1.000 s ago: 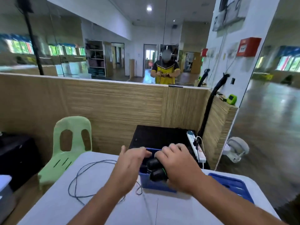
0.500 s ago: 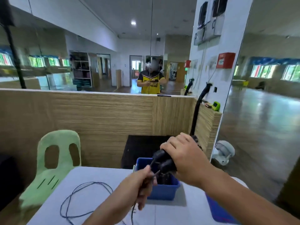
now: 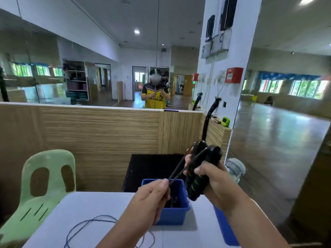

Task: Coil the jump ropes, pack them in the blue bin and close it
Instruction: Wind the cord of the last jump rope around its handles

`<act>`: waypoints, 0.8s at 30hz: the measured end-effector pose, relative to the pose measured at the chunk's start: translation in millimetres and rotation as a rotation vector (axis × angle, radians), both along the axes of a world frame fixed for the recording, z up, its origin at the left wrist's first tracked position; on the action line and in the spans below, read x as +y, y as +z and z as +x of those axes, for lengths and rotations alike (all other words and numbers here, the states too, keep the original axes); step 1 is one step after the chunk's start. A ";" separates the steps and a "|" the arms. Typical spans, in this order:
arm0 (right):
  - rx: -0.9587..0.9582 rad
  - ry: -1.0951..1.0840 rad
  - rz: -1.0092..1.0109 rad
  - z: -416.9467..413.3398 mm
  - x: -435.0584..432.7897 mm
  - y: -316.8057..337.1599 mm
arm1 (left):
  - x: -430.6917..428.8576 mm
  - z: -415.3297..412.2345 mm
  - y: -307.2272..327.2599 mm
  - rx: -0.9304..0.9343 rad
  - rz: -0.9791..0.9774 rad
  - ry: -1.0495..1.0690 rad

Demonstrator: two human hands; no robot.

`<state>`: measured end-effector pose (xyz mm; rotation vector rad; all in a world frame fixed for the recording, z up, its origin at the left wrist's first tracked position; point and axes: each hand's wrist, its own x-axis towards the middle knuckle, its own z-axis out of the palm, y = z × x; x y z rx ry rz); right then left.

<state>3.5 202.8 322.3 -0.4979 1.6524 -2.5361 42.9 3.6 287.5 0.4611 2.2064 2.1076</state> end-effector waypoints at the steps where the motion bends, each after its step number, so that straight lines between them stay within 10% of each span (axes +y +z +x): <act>1: -0.045 0.032 -0.133 -1.0 0.0 -0.6 | 2.9 0.0 -1.9 0.004 -0.014 0.020; 8: -0.069 0.185 -0.541 -6.4 -10.4 -9.0 | 23.5 3.0 -13.1 -0.030 0.079 0.030; 24: -0.140 0.015 -0.793 0.9 -35.4 -10.1 | 37.4 -6.1 -50.2 -0.193 0.231 -0.200</act>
